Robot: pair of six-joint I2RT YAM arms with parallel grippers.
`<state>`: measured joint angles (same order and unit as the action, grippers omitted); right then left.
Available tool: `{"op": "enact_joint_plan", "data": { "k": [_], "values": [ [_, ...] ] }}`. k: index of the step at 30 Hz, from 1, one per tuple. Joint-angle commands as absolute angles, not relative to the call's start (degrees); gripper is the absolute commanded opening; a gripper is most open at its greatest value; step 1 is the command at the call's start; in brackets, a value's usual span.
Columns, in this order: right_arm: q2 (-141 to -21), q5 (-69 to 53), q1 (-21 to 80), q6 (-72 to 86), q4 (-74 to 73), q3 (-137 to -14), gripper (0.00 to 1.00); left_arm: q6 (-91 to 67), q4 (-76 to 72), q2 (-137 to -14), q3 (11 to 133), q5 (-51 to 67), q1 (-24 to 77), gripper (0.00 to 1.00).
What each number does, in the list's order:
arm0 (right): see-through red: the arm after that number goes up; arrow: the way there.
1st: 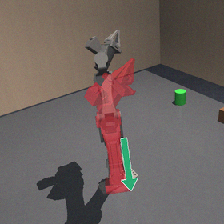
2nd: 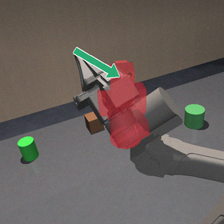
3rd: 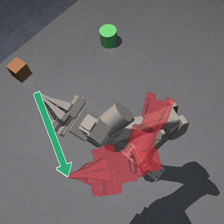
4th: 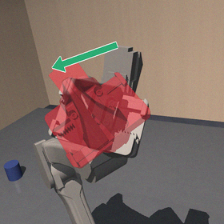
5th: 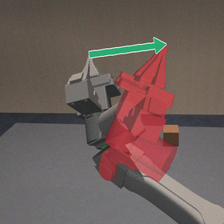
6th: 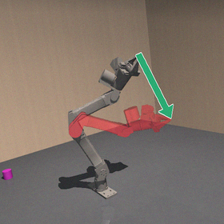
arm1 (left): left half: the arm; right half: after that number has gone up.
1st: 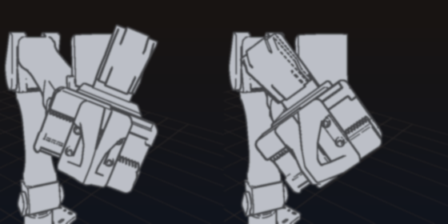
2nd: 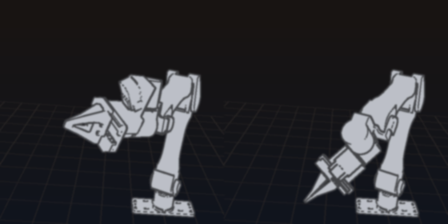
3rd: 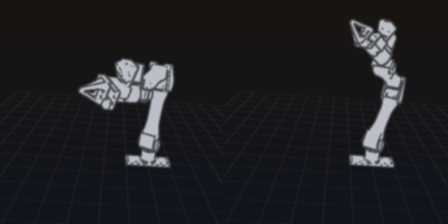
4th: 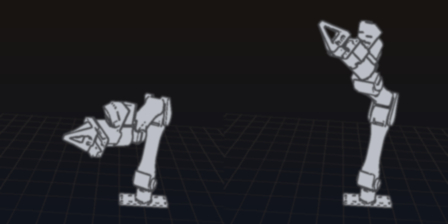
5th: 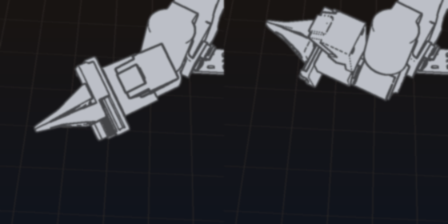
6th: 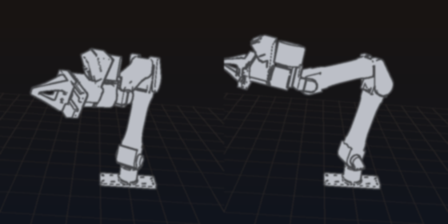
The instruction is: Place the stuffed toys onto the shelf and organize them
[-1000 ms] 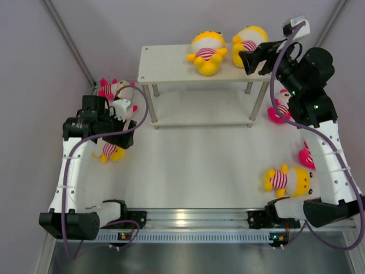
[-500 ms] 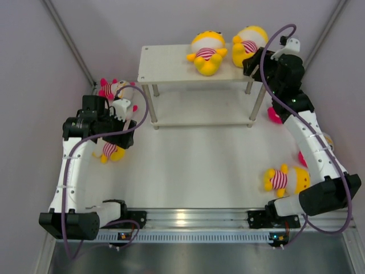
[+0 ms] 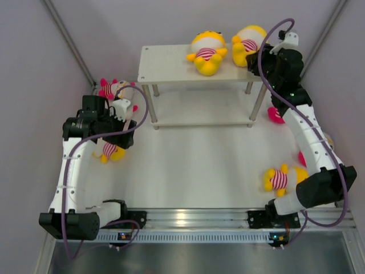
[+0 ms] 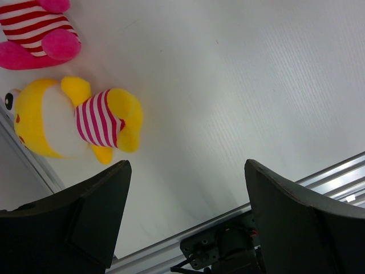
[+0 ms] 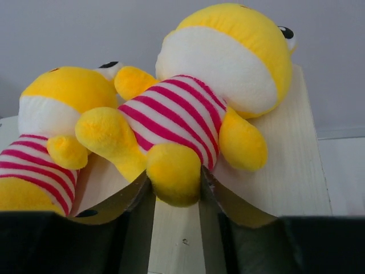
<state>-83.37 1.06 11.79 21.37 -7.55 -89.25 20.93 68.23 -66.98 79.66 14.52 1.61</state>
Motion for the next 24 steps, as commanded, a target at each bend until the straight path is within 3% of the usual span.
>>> {"op": "enact_joint_plan", "data": {
  "k": [1, 4, 7, 13, 21, 24],
  "values": [
    [-83.3, -3.4, 10.2, 18.0, -4.7, -93.3, 0.31, 20.9, 69.4, -65.3, 79.7, 14.7, 1.4, 0.87],
    [-83.0, -9.9, 8.9, 14.9, -6.1, -93.8, 0.18, 21.0, 69.5, -65.3, 79.7, 14.8, 1.4, 0.87],
    [-82.2, -18.1, 6.6, 9.8, -8.2, -93.7, 0.1, 21.0, 69.5, -65.3, 80.1, 14.6, 1.4, 0.87],
    [-82.5, -36.9, 0.6, -4.3, -21.5, -97.6, 0.09, 21.1, 69.9, -66.0, 80.8, 14.0, 1.4, 0.87],
    [-87.9, -47.4, -2.2, -15.8, -37.3, -107.1, 0.08, 20.5, 69.9, -65.7, 81.0, 14.2, 1.4, 0.87],
    [-88.1, -45.1, -2.2, -16.2, -35.8, -106.6, 0.09, 20.4, 69.8, -65.7, 81.2, 14.0, 1.4, 0.87]
  ]
}}
